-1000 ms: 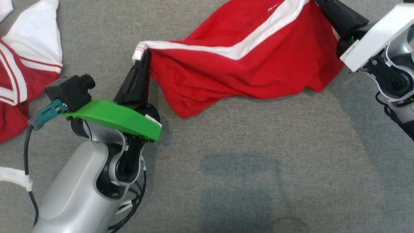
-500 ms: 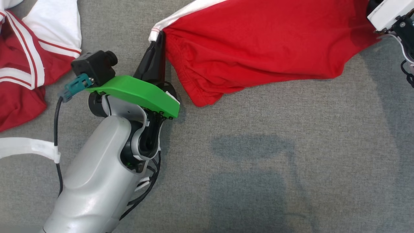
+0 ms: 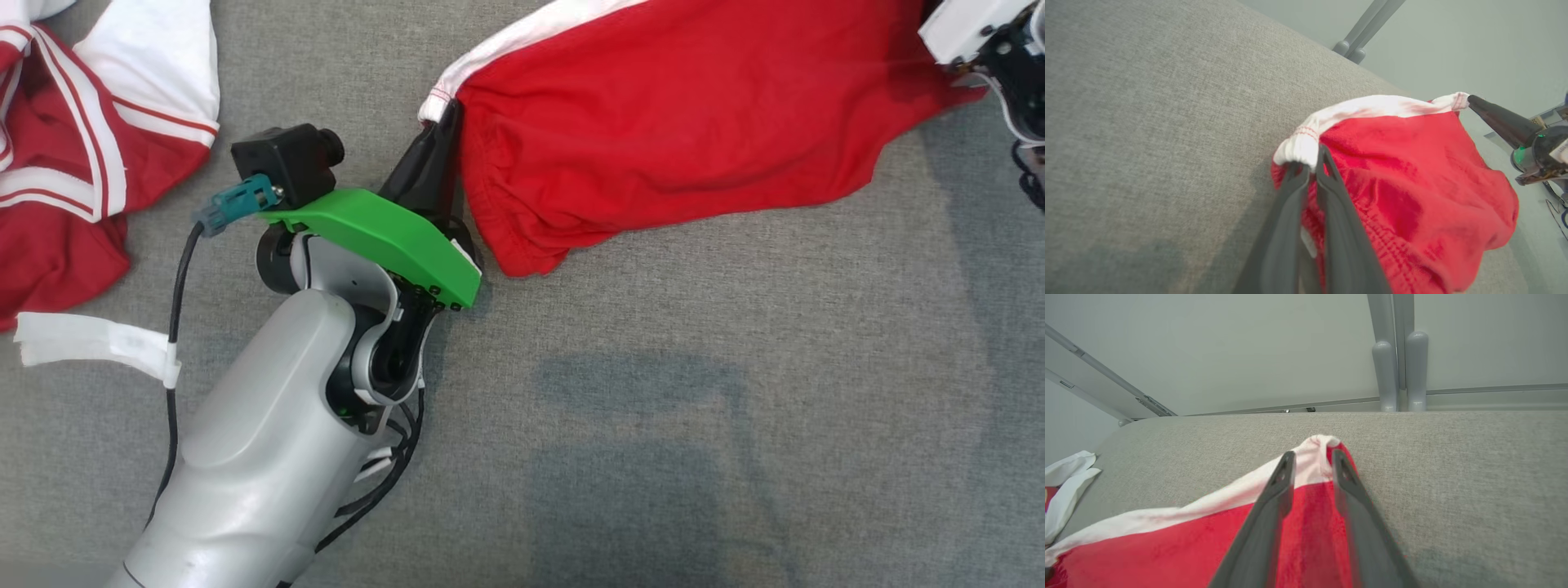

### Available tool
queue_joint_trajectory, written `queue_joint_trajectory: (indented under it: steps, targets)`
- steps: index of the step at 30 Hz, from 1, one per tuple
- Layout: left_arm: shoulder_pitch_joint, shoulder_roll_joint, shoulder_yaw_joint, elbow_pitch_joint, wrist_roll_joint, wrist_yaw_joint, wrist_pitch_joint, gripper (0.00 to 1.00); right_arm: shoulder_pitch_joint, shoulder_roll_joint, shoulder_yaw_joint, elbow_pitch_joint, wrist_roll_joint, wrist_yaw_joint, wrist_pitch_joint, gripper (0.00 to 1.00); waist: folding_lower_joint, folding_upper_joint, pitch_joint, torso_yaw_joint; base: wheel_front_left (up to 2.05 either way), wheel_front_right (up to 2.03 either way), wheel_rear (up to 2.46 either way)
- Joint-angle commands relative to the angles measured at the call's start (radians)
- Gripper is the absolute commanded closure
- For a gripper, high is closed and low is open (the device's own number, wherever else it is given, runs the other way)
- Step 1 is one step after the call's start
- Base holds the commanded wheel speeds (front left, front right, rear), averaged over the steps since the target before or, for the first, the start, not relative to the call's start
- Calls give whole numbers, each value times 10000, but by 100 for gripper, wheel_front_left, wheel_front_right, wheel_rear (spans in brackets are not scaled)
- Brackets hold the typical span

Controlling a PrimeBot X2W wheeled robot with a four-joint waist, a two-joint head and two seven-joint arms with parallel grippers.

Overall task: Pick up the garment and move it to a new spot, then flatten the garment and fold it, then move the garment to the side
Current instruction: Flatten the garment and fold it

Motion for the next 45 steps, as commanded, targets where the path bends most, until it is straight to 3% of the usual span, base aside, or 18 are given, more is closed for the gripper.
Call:
queue_joint_trajectory:
  steps: [1, 9, 15, 20, 27, 34, 35, 36, 37, 45]
  targets:
    - [-117, 112, -29, -2, 42, -58, 31, 0, -160, 105, 33, 113, -111, 4, -85, 0, 0, 76, -74, -79, 0, 0, 0]
    - [332, 796, -182, -640, 525, 299, 107, 0, -183, -10, 507, -208, -715, 4, 513, 0, 0, 76, -450, -533, 0, 0, 0]
    - [766, 1721, -693, -1722, 2047, 1093, -486, 0, 378, -361, 741, -530, -855, 4, 1702, 0, 0, 76, -625, -603, 0, 0, 0]
    - [1230, 2002, -715, -2486, 2505, 1468, -1000, 0, 827, -506, 666, -461, -1111, 4, 2460, 0, 0, 76, -696, -333, 0, 0, 0]
    - [1715, 2134, -735, -2687, 3025, 1551, -1769, 0, 1243, -816, 301, -16, -1697, 1, 3262, 0, 0, 76, -595, 235, 0, 0, 0]
    - [2278, 1967, -541, -2278, 2961, 1402, -2108, 0, 2122, -58, -517, -144, -432, 21, 4168, 0, 0, 76, -729, 612, 0, 0, 0]
    - [2351, 1942, -531, -2226, 2954, 1347, -2137, 0, 2234, -31, -613, -268, -266, 21, 4226, 48, 0, 76, -781, 630, 0, 0, 0]
    - [2351, 1942, -531, -2226, 2954, 1347, -2137, 0, 2234, -31, -613, -268, -266, 21, 4226, 48, 0, 76, -781, 630, 0, 0, 0]
    - [2425, 1929, -501, -2167, 2947, 1317, -2150, 0, 2308, -25, -753, -397, -118, 18, 4163, 100, 0, 76, -847, 635, 0, 0, 0]
    - [3199, 1933, -348, -1693, 3006, 901, -2235, 0, 3462, -124, -2346, -1012, 1462, 4, 3611, 100, 0, 76, -1794, 221, 0, 0, 0]
